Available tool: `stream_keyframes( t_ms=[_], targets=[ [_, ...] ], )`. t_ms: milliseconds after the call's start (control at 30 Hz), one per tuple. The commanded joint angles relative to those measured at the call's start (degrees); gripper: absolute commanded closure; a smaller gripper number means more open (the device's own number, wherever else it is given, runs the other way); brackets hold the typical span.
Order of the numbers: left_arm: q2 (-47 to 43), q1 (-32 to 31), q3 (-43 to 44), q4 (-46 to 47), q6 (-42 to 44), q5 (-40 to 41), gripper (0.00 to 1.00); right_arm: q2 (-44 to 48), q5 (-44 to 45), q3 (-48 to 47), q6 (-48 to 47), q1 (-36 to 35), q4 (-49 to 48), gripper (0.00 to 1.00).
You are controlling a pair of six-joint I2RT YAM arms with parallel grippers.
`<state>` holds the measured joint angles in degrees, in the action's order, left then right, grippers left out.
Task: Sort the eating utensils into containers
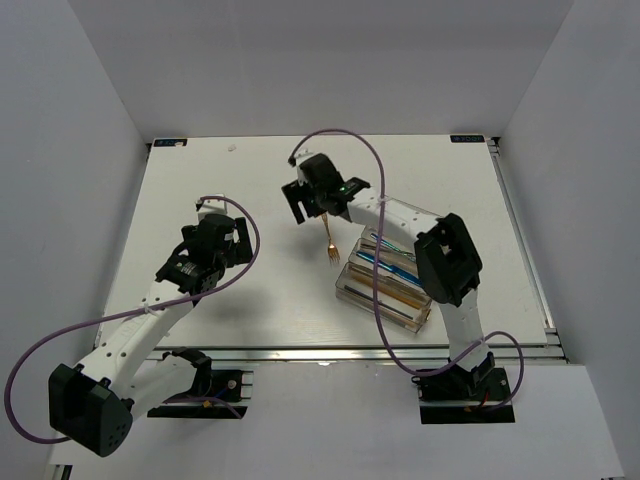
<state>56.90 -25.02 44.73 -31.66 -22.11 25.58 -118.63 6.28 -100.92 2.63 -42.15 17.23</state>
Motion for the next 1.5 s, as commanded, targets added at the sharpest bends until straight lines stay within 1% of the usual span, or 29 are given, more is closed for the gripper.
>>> stream_keyframes(
  t_ms=[0, 67, 100, 200, 367, 467, 533, 633, 767, 1000, 1100, 1167, 1200, 1267, 1300, 1333, 1433, 1467],
  targets=[
    [-0.5, 0.1, 1.4, -0.4, -0.4, 0.9, 0.02, 1.0, 11.8, 0.5, 7.7, -1.4, 5.3, 0.20],
    [-0.7, 0.1, 1.5, -0.2, -0.4, 0.6, 0.02, 1.5, 11.8, 2.7, 9.7, -1.6, 5.1, 0.29],
    [-0.8, 0.1, 1.6, -0.2, -0.3, 0.1, 0.02, 1.6, 11.9, 3.8, 10.5, -1.7, 5.0, 0.38],
    [-1.4, 0.1, 1.4, -0.1, -0.4, -0.8, 0.02, 1.5, 11.3, 5.8, 11.3, -1.7, 4.8, 0.47],
    [-2.0, 0.1, 1.4, -0.1, -0.2, -1.1, 0.02, -1.4, 10.9, 2.6, 12.3, -1.4, 10.5, 0.49],
    [-2.0, 0.1, 1.4, -0.1, -0.2, -1.1, 0.02, -2.8, 7.8, 0.9, 13.5, -0.3, 14.0, 0.50],
    [-2.1, 0.1, 1.3, -0.1, -0.2, -1.2, 0.02, -3.6, 6.4, 0.0, 13.8, 0.4, 15.0, 0.54],
    [-2.3, 0.1, 1.3, -0.1, -0.2, -1.4, 0.02, -6.3, 7.2, -3.0, 13.5, 0.7, 18.9, 0.54],
    [-2.5, 0.1, 1.3, -0.2, -0.2, -1.6, 0.02, -7.6, 6.5, -3.7, 13.1, 1.4, 19.8, 0.54],
    [-2.6, 0.1, 1.3, -0.1, -0.2, -1.6, 0.02, -10.3, 0.5, -3.0, 12.7, 2.0, 19.2, 0.61],
    [-2.5, 0.1, 1.3, -0.2, -0.2, -1.6, 0.02, -10.8, 0.3, -2.0, 12.7, 2.0, 18.4, 0.62],
    [-2.6, 0.1, 1.3, -0.2, -0.2, -1.6, 0.02, -12.0, 1.5, -2.5, 12.4, 2.0, 19.4, 0.68],
    [-2.5, 0.1, 1.3, -0.1, -0.2, -1.6, 0.02, -12.9, 2.0, -2.9, 12.3, 2.0, 20.1, 0.73],
    [-2.6, 0.1, 1.3, -0.2, -0.2, -1.7, 0.02, -13.6, 1.6, -3.1, 12.0, 2.0, 20.7, 0.79],
    [-2.7, 0.1, 1.3, -0.1, -0.2, -1.7, 0.02, -14.0, 1.5, -3.1, 12.1, 2.0, 20.6, 0.84],
    [-2.7, 0.1, 1.2, -0.2, -0.2, -1.7, 0.02, -14.2, 1.6, -3.1, 12.1, 2.0, 20.8, 0.87],
    [-2.9, 0.1, 1.3, -0.1, -0.2, -1.7, 0.02, -14.6, -0.4, -3.5, 12.3, 2.0, 19.9, 0.97],
    [-2.9, 0.1, 1.3, -0.2, -0.2, -1.7, 0.02, -14.5, -4.7, -3.7, 12.4, 2.0, 19.3, 0.98]
  ],
)
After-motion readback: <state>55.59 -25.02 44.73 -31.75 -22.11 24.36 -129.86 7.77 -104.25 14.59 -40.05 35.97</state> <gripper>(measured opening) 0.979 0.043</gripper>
